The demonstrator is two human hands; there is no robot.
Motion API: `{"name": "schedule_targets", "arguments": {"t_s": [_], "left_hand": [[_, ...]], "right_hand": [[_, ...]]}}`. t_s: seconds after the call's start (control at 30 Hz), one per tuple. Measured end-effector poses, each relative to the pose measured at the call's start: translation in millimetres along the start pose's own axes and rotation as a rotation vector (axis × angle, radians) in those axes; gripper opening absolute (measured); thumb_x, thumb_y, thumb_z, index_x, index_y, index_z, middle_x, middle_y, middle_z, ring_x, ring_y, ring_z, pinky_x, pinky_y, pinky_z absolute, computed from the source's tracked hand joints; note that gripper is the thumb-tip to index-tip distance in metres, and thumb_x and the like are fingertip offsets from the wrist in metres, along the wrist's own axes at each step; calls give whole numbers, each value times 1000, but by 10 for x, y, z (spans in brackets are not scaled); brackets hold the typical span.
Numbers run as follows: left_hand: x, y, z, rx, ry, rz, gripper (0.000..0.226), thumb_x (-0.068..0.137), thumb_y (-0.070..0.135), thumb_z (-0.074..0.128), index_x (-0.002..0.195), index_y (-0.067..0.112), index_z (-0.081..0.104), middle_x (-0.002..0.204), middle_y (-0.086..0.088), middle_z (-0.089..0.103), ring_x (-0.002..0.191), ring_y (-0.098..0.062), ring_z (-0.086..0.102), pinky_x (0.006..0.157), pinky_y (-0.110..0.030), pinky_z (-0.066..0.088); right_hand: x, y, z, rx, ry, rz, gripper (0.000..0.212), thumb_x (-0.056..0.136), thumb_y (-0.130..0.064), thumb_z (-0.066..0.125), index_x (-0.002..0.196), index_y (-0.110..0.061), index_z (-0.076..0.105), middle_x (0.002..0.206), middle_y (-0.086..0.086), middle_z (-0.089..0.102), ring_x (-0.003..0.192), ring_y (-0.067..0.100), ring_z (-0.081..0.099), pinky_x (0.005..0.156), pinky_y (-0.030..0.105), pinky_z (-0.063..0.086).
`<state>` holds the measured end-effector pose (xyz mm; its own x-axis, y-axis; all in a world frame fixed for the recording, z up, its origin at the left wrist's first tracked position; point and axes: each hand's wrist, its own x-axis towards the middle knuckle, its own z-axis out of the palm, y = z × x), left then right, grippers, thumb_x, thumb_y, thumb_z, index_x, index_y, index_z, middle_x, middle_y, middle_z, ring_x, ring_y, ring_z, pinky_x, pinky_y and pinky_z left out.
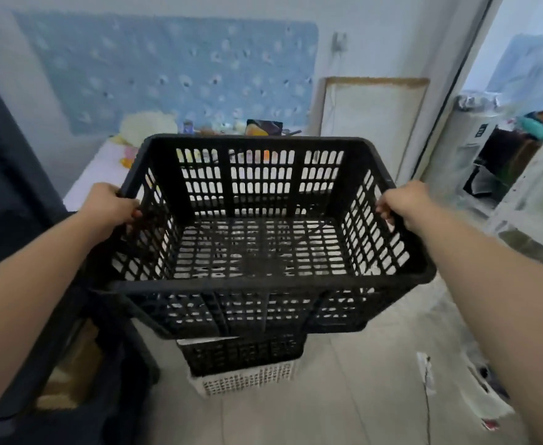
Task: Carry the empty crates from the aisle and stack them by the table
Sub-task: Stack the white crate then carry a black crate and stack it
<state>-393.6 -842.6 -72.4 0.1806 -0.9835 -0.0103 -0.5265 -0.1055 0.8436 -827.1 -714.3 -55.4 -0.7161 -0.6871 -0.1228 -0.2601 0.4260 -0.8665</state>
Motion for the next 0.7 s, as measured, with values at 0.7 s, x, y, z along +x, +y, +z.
{"name": "schedule_targets", "arguments": {"t_s": [0.7], "left_hand": [[1678, -163, 401, -53, -30, -156, 22, 89, -3, 54, 68, -3, 52, 49, -13, 53, 19, -4, 39, 27, -13, 34]], "right_hand": [[1667, -537, 1418, -77, -141, 56, 21, 86, 6, 45, 66, 3, 51, 55, 16, 58, 26, 12, 51, 29, 16, 39]]}}
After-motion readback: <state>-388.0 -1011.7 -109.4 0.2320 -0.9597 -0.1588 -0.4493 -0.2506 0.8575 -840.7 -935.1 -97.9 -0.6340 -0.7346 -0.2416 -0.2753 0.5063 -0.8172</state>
